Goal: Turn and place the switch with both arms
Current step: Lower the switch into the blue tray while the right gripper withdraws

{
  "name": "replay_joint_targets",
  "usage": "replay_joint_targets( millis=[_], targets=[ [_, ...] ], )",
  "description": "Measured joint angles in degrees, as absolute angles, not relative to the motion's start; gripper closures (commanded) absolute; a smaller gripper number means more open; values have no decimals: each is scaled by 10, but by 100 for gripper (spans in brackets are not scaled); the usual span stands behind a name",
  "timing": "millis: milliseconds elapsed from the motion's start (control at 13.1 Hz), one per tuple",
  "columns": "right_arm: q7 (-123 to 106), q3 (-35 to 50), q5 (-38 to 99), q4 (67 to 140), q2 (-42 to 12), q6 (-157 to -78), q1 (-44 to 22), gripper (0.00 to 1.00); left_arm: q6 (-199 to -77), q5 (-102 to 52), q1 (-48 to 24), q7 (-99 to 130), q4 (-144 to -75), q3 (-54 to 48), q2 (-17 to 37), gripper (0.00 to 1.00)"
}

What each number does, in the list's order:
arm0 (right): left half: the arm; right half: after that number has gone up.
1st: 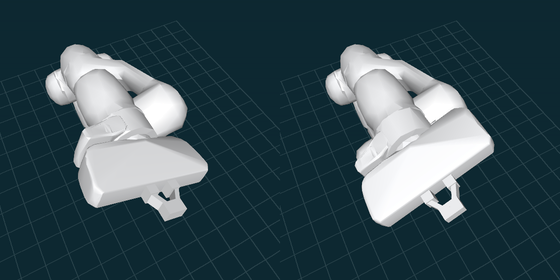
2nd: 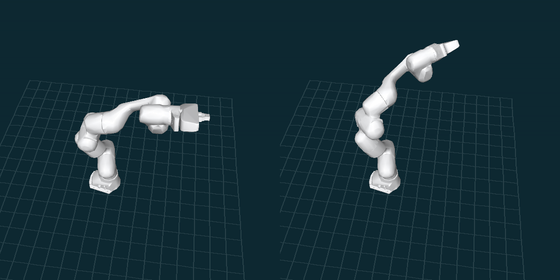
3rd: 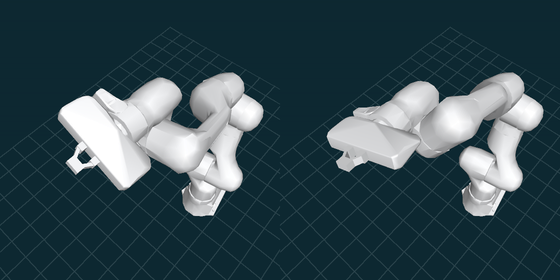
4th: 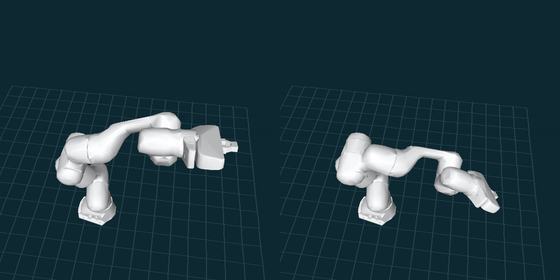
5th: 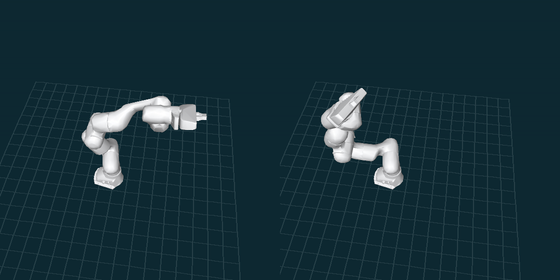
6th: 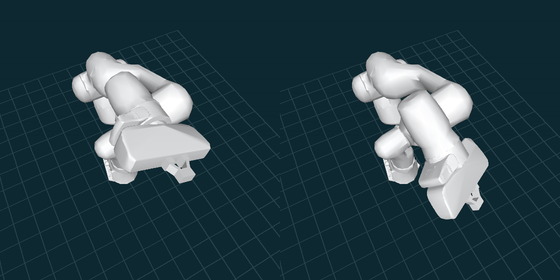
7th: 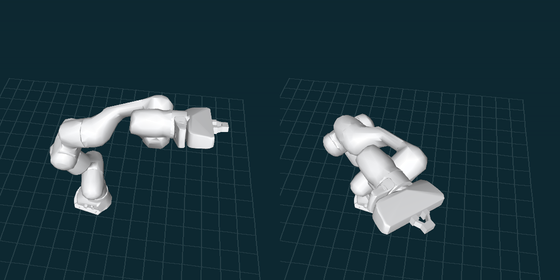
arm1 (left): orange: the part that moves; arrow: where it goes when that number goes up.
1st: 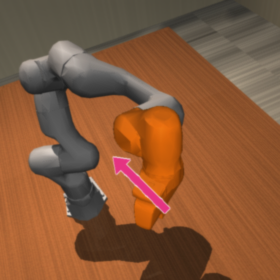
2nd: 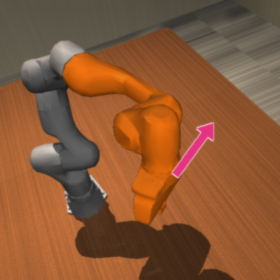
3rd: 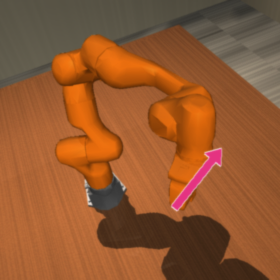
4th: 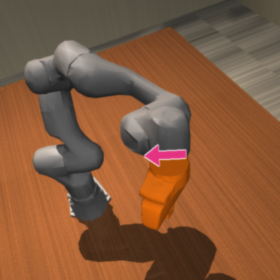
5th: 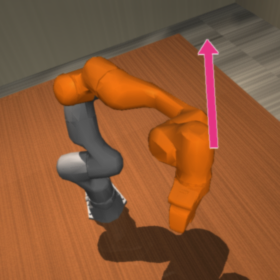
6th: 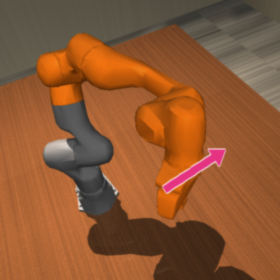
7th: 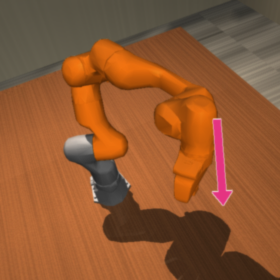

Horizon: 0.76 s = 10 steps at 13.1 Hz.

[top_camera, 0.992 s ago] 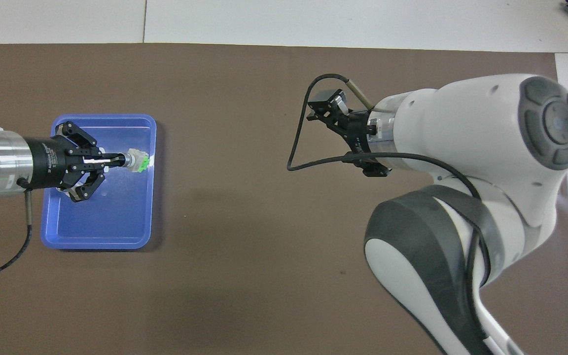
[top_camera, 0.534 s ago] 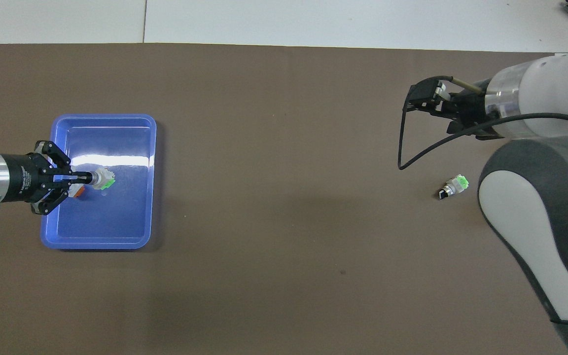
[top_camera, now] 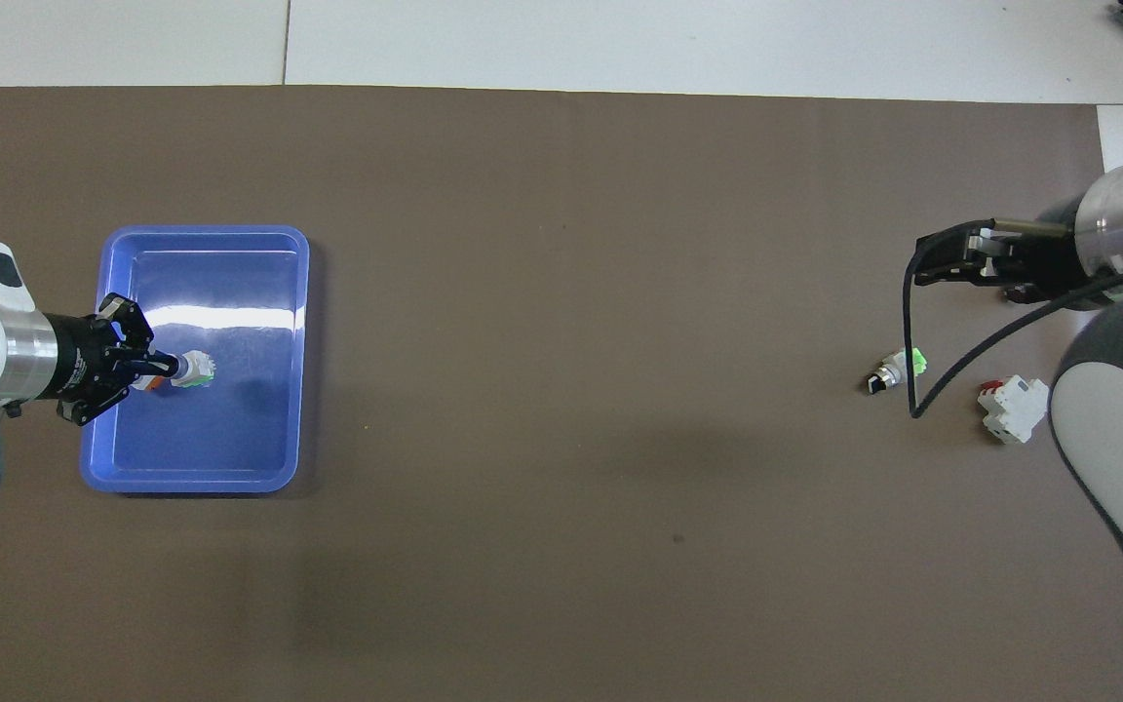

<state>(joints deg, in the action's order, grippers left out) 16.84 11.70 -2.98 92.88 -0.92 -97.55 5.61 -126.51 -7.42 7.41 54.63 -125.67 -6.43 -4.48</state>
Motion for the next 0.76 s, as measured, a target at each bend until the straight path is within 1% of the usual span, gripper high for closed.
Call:
replay_joint_targets(
  millis=[153, 381, 610, 686, 763],
  targets=[
    [164, 88, -32, 928, -4, -955, 37, 0, -1278, -63, 74, 534, -1264, -65, -33, 100],
    [157, -2, -31, 927, 7, -918, -26, 0, -1310, -59, 74, 513, -1273, -65, -21, 100],
    [154, -15, -30, 925, 11, -903, -31, 0, -1341, -59, 75, 492, -1282, -65, -11, 100],
    [154, -14, -30, 920, 11, -888, -33, 0, -1345, -59, 75, 480, -1282, -65, -9, 89],
    [154, -14, -26, 912, 11, -871, -34, 0, -1346, -59, 76, 466, -1281, -65, -8, 68]
  ],
)
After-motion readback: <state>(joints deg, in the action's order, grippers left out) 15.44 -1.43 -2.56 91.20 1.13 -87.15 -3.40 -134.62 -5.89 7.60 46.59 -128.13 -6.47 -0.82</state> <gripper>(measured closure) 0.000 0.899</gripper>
